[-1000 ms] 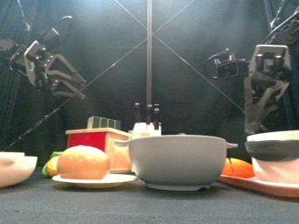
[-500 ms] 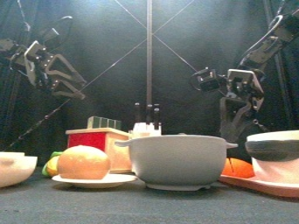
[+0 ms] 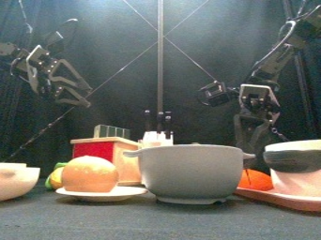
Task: Grab carrot
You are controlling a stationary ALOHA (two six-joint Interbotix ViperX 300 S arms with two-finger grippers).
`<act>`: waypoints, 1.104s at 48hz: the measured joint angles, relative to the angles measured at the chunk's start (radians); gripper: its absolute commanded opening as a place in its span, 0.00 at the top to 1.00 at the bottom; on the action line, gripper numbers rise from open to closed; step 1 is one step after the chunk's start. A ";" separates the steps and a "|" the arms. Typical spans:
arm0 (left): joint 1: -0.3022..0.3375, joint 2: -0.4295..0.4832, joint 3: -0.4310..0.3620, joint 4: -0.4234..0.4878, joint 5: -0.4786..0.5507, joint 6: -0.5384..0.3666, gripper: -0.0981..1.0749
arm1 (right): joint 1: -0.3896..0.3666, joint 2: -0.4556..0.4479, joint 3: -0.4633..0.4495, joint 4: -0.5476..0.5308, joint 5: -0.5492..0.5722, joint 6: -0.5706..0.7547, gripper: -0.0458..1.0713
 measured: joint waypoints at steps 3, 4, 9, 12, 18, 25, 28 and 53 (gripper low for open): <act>0.002 0.000 0.000 0.000 0.002 0.000 0.05 | 0.006 0.000 -0.002 0.000 0.003 0.000 0.12; 0.002 0.000 0.000 0.000 0.000 0.000 0.05 | 0.006 0.000 0.000 0.000 0.003 0.000 0.12; 0.002 0.000 0.000 0.000 0.002 0.000 0.05 | 0.006 0.009 -0.002 -0.002 0.006 -0.005 0.11; 0.002 0.000 0.000 0.000 0.000 0.000 0.05 | 0.008 0.017 -0.002 -0.008 0.006 -0.005 0.11; 0.002 0.000 0.000 0.000 0.000 0.000 0.05 | 0.018 0.041 -0.002 -0.043 0.008 -0.003 0.11; 0.002 0.000 0.000 0.000 0.000 0.000 0.05 | 0.021 0.075 -0.017 -0.075 0.009 -0.002 0.11; 0.002 0.000 0.000 0.000 0.000 0.000 0.05 | 0.023 0.089 -0.023 -0.084 0.011 -0.002 0.11; 0.002 0.000 0.006 -0.002 0.000 0.000 0.05 | 0.029 0.121 -0.038 -0.103 0.009 -0.003 0.27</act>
